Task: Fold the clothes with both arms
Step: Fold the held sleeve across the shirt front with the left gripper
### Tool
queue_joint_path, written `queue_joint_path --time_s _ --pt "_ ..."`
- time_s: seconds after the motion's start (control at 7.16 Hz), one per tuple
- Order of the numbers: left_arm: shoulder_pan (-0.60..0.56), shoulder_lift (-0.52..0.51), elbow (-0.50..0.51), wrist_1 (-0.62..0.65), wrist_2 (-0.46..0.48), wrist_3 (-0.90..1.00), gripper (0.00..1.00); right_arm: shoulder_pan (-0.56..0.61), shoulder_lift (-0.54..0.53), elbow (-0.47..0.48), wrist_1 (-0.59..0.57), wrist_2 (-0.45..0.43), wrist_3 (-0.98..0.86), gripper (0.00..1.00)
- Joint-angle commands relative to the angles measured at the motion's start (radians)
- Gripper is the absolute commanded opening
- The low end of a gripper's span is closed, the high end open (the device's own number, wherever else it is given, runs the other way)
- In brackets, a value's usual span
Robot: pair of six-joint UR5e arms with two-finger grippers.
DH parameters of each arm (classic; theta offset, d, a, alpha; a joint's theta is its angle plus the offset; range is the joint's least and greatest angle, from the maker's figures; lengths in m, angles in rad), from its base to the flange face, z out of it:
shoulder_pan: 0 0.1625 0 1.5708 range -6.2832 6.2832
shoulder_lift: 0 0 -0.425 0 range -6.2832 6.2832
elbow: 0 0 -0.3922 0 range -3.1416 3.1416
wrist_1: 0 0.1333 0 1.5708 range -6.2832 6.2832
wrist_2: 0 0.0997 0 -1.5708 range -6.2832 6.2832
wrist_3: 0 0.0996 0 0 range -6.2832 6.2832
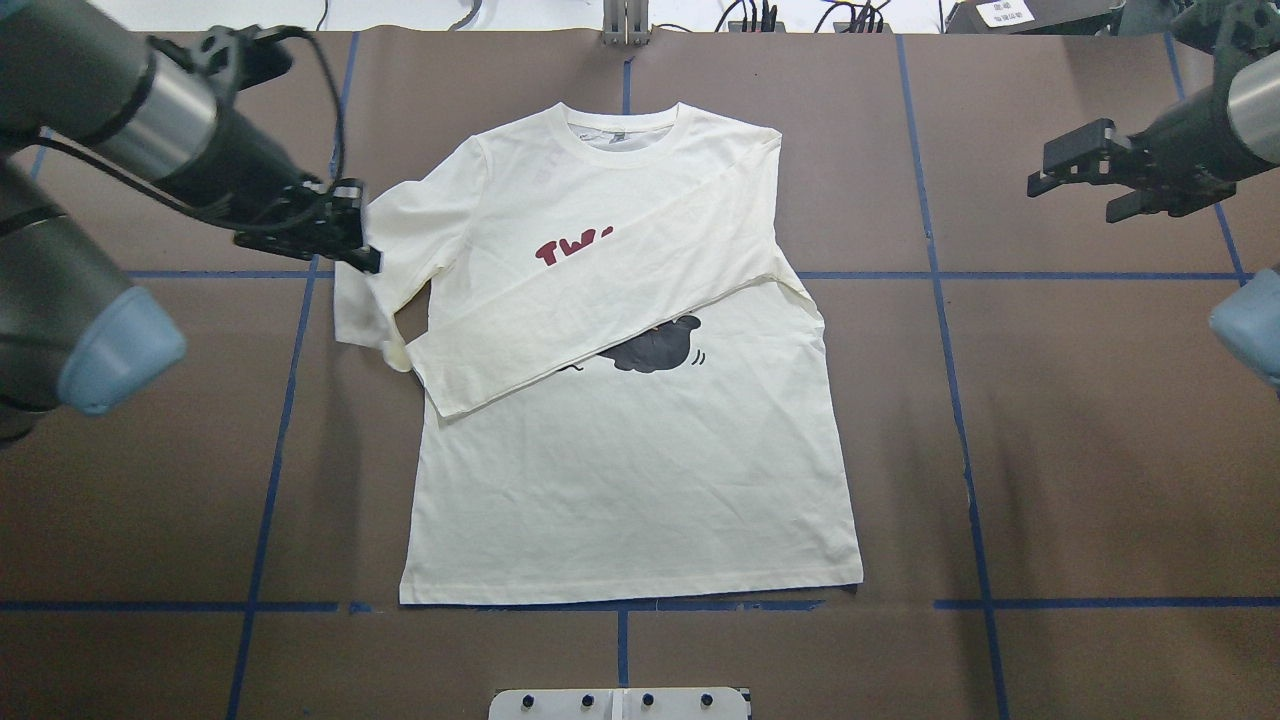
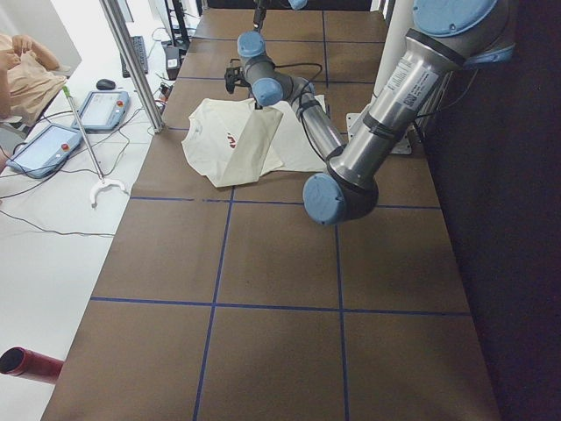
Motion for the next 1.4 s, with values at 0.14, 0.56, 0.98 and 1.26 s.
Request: queue_joint_path --time_s 0.14,0.56,0.98,1.26 --pt "0.207 -0.371 0.602 -0.335 0.323 -0.181 0.0 0.026 -0.032 0.018 0.001 0.002 -0.017 1.0" --pt "0.285 -0.459 0.859 -0.562 0.513 -0.21 0.0 0.026 -0.041 0.024 0.003 0.002 -0.015 1.0" --pt "0.355 -0.496 0.883 -0.566 0.554 -0.247 0.0 0.026 -0.057 0.047 0.003 0.002 -0.012 1.0" --pt "0.383 -0.504 0.882 -0.564 0.556 -0.273 0.06 0.024 -0.057 0.05 0.004 0.003 -0.004 1.0"
